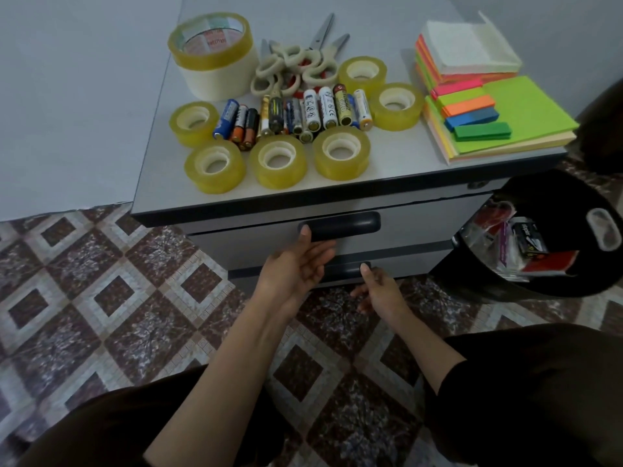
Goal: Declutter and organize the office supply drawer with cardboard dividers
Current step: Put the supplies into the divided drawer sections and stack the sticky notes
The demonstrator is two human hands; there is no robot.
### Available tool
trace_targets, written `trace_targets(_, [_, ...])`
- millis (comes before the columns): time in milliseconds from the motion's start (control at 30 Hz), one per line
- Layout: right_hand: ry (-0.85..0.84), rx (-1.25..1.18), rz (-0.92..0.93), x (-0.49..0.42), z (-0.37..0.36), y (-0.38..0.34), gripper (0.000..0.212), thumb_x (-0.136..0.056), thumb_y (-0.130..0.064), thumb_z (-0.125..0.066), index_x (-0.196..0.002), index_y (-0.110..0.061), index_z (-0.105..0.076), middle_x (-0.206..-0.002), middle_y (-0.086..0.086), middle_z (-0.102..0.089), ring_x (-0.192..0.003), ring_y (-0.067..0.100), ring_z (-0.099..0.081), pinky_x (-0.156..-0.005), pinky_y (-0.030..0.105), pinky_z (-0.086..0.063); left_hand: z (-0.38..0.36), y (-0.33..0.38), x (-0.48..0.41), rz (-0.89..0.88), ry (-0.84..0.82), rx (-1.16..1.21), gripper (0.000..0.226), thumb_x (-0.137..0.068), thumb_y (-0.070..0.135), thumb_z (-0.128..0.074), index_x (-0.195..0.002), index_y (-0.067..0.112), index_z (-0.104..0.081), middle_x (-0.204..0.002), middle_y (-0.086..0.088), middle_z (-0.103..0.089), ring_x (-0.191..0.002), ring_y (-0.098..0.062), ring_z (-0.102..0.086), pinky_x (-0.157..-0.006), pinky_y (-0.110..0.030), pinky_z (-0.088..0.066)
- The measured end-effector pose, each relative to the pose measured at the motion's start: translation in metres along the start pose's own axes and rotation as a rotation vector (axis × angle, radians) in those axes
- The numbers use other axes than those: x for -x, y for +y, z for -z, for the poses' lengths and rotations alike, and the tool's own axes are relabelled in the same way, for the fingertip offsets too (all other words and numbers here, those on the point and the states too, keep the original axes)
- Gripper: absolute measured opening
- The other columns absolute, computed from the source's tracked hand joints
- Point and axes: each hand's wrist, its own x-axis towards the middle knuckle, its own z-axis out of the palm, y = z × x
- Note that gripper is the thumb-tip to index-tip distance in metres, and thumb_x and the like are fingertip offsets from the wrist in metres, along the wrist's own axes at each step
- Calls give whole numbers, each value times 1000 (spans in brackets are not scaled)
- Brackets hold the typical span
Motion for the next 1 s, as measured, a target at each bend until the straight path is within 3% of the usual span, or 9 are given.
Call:
trace_targets(167, [28,35,10,-2,-2,-1,39,-96,-45,-42,-94,-7,-50,-63,6,-59,-42,14,-49,-42,22,-42,-3,0,1,-20,8,13,29,-94,30,-48,-85,6,-63,-71,0,-72,-56,-1,-64,-49,-13,-46])
trace_targets(333, [39,31,-24,-6,2,-11,37,-93,-48,-47,-89,-11,-54,-63,5,-58,-49,17,-51,-49,27,-43,3,-2,-1,-10,0,-24,30,-95,31,-47,-86,7,-63,-73,1,-73,-61,-2,-66,-68,-21,-46])
trace_targets(500, [63,136,-84,4,11,-27,48,-89,-47,-56,-63,-6,-59,-56,6,-55,-46,15,-49,-43,23,-42,6,0,-1,48,-36,-6,29,-93,33,-49,-90,9,-63,-83,1,-73,-76,-5,-68,-75,-22,-47])
trace_targets(600, [-120,70,-82,24,13,-56,23,-88,-23,-64,-69,-10,-63,-62,2,-55,-51,11,-46,-43,16,-43,5,0,-2,96,-29,50,28,-93,35,-50,-92,9,-62,-90,0,-68,-84,-9,-63,-75,-22,-46])
trace_targets(700, [-279,-342,-14,50,15,-87,4,-83,-11,-67,-80,-13,-64,-69,0,-60,-53,9,-50,-55,20,-49,0,-1,2,129,14,75,31,-92,38,-51,-87,10,-61,-82,1,-62,-76,-9,-57,-69,-20,-42])
trace_targets(800, [-276,-745,-97,66,17,-107,20,-88,-27,-61,-75,-14,-54,-50,-5,-49,-38,5,-43,-51,20,-51,-7,-3,6,109,46,74,34,-92,41,-51,-80,10,-59,-73,2,-55,-66,-9,-51,-63,-20,-38])
trace_targets(1000, [-139,-553,-204,86,15,-118,47,-78,-61,-60,-70,-16,-49,-45,-5,-37,-41,9,-39,-50,26,-48,-12,-5,19,56,82,-34,47,-90,54,-45,-77,10,-54,-70,-1,-51,-61,-11,-49,-58,-22,-37])
